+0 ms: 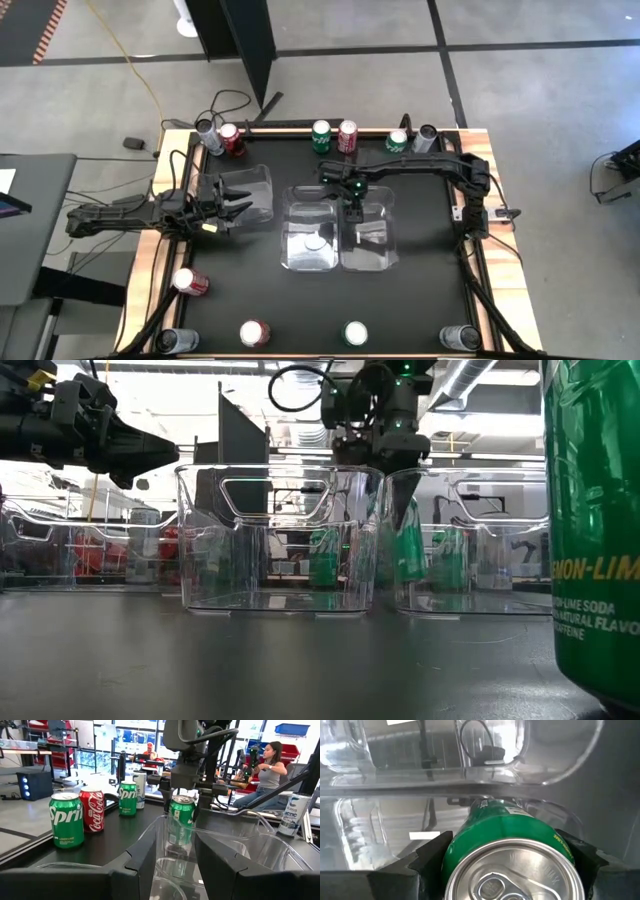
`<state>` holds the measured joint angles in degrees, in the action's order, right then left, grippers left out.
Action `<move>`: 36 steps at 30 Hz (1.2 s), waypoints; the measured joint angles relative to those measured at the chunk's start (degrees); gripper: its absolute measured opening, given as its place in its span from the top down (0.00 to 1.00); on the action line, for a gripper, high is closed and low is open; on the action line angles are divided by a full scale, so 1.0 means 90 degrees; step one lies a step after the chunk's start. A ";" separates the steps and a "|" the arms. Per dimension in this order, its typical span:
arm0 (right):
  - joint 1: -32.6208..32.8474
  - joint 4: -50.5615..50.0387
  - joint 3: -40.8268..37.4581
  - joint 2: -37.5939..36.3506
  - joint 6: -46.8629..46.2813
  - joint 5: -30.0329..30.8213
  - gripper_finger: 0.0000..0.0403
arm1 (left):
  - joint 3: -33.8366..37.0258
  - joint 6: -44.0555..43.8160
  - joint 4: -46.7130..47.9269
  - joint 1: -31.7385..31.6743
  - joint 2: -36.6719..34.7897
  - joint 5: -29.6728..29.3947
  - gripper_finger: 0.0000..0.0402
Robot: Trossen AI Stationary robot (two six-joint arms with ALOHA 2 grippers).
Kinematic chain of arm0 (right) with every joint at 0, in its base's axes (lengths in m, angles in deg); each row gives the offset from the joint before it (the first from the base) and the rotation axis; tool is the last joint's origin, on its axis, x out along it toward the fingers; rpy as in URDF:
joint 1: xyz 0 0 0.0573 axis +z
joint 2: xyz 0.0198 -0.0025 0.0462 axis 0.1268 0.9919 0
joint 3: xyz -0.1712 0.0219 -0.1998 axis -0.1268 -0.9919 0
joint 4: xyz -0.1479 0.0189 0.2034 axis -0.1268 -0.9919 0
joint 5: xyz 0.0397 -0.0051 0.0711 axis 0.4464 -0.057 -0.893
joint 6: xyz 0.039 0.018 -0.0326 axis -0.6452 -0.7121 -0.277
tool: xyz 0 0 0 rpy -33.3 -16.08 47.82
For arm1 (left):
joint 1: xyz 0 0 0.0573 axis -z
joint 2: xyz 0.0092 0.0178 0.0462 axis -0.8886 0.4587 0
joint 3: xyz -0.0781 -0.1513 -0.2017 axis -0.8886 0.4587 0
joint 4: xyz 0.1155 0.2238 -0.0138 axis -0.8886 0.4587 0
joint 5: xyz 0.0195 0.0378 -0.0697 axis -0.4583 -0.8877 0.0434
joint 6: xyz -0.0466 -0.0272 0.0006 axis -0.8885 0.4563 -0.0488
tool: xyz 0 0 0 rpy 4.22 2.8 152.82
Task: Sort soda cans
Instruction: Put the middle right green soda can into the right transparent bin
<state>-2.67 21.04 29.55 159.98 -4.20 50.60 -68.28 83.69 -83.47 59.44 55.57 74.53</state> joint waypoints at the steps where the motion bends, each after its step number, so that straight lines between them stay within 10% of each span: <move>1: 0.0000 0.0055 -0.0053 0.0000 -0.0039 -0.0002 0.25 | 0.0001 0.0000 -0.0001 0.0000 -0.0002 0.0000 0.67; 36: 0.0012 0.0351 -0.0239 0.0002 -0.0180 -0.0007 0.09 | -0.0001 -0.0010 -0.0006 -0.0001 -0.0002 0.0000 0.67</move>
<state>-2.56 24.20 27.40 160.00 -5.82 50.53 -68.28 83.61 -83.53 59.43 55.55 74.53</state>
